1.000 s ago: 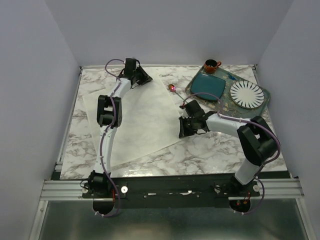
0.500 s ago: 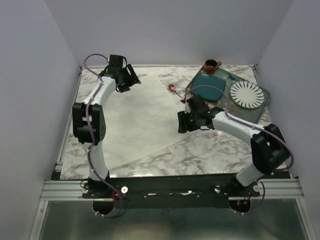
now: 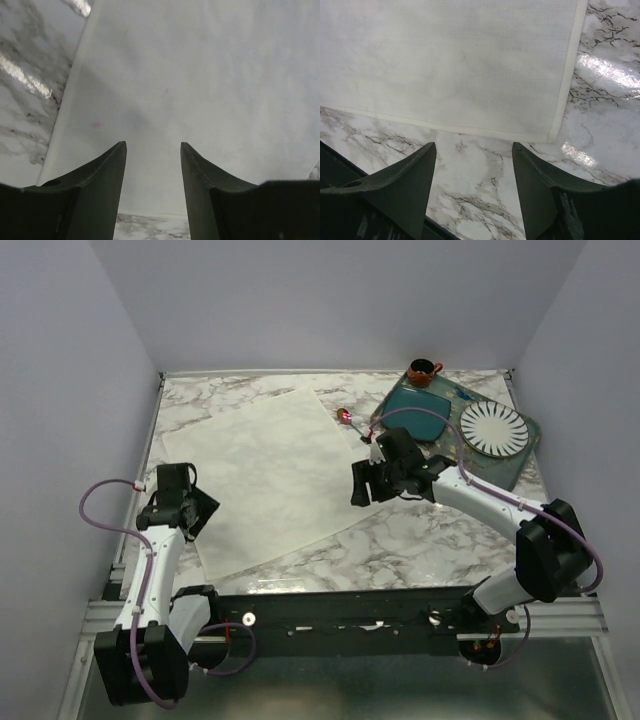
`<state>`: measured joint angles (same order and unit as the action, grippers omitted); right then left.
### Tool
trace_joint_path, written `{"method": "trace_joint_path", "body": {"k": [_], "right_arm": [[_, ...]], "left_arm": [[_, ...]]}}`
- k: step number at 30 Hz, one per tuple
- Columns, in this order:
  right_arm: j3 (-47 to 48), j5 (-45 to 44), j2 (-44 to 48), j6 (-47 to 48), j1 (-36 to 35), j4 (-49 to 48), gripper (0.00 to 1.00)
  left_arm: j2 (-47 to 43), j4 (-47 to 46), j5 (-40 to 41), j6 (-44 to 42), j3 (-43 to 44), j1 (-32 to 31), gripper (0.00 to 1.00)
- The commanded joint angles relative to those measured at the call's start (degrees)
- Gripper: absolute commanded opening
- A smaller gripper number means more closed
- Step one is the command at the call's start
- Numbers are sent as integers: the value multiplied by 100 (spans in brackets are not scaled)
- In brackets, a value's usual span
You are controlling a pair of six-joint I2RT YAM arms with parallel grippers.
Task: Fold the napkin, place the utensils inside, and roll it up
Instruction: Fold the napkin
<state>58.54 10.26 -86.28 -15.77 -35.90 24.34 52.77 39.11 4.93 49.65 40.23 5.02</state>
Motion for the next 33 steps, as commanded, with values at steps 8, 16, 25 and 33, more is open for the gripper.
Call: {"method": "trace_joint_path", "body": {"k": [8, 16, 25, 33], "right_arm": [[76, 890, -370, 443, -820, -597, 71], [1439, 722, -1513, 734, -2305, -903, 78], [3373, 811, -3271, 382, -3352, -1072, 55], [4717, -22, -4370, 785, -3722, -361, 39]], "left_arm": [[145, 228, 1007, 275, 150, 237, 55], [-258, 141, 2293, -482, 1144, 245, 57], [-856, 70, 2750, -957, 2076, -27, 57], [-971, 26, 2935, -1247, 2156, -264, 57]]}}
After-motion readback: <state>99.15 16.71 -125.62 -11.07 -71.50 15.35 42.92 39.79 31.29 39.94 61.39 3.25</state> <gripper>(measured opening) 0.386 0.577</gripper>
